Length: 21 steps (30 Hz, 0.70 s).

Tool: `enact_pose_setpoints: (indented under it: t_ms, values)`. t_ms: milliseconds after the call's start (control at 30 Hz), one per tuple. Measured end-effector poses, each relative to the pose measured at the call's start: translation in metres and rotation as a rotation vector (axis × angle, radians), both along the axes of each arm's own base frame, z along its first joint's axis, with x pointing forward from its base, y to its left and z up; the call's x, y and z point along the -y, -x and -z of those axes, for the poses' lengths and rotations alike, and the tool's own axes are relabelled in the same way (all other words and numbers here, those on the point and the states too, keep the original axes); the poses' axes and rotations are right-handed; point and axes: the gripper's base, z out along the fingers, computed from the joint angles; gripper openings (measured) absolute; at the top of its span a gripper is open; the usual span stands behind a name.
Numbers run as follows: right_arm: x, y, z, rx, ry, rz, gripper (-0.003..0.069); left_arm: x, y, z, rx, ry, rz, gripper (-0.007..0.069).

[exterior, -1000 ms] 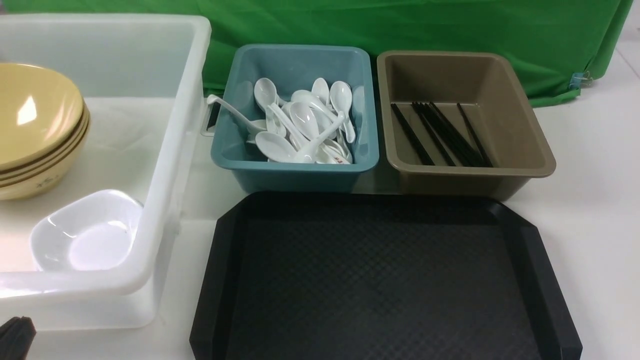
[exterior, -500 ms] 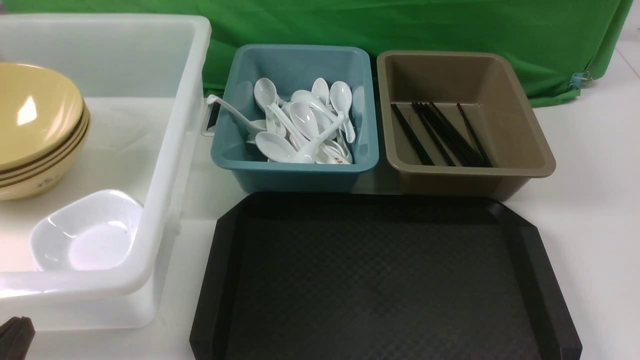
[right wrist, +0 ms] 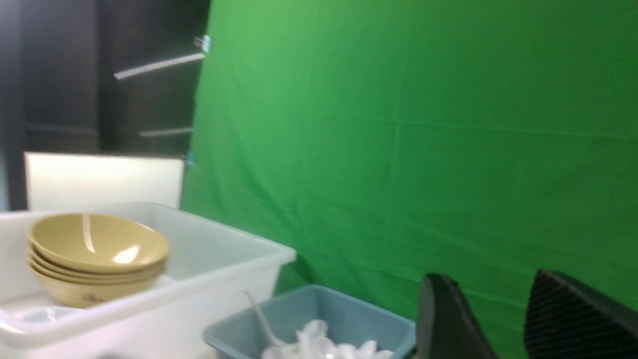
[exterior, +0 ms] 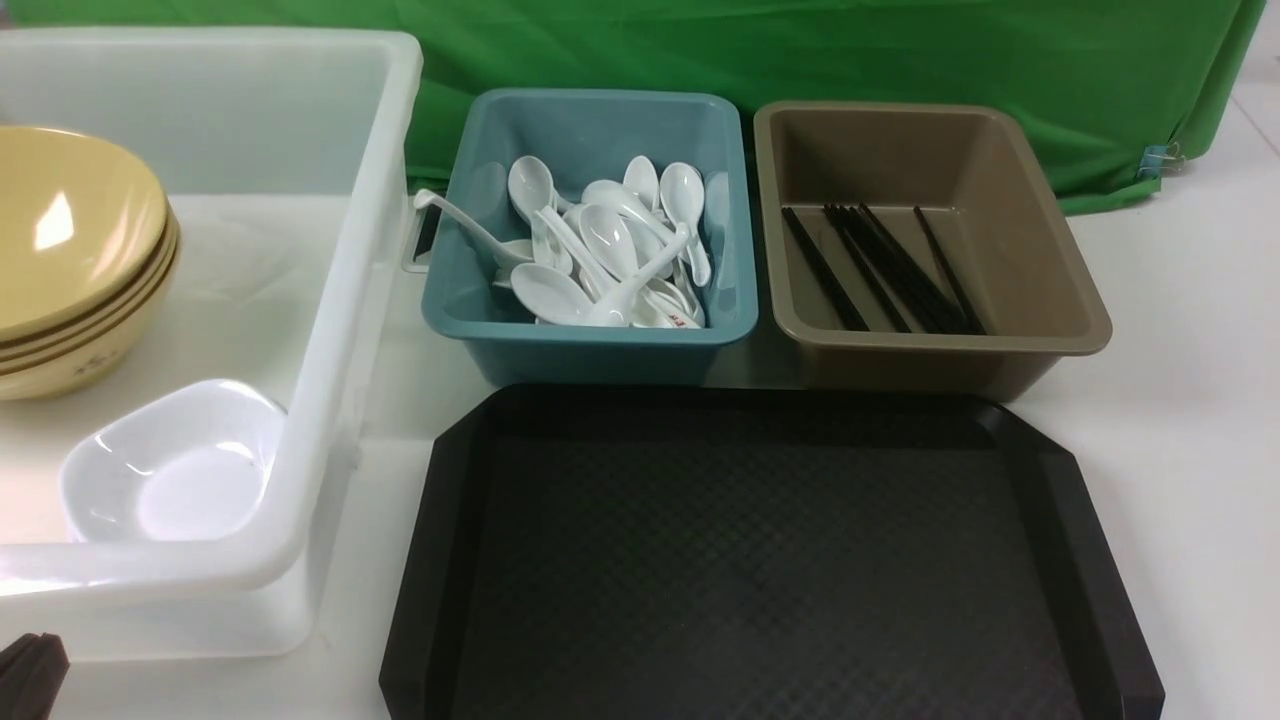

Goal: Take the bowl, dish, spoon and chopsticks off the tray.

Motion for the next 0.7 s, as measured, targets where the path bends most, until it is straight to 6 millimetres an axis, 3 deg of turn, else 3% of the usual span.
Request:
enact_pose_setpoints:
  t_ms: [300,433,600,633,700]
  values:
    - [-0.001,0.002,-0.002,0.010,-0.024,-0.021,0.0241,0.000,0.000,0.000,0.000,-0.001,0.000,0.0003]
    - [0.002,0.001,0.004,0.008,-0.019,0.046,0.0241,0.000,0.000,0.000,0.000,-0.001,0.000,0.0003]
    - [0.007,-0.020,0.053,-0.137,0.098,0.402,0.0241,0.000,0.000,0.000,0.000,-0.002,0.000,0.0003]
    - [0.006,-0.020,0.056,-0.142,0.104,0.402,0.0241,0.000,0.000,0.000,0.000,-0.002,0.000,0.0003]
    - [0.013,-0.028,0.089,-0.242,0.163,0.551,0.0241,0.000,0.000,0.000,0.000,-0.002,0.000,0.0003]
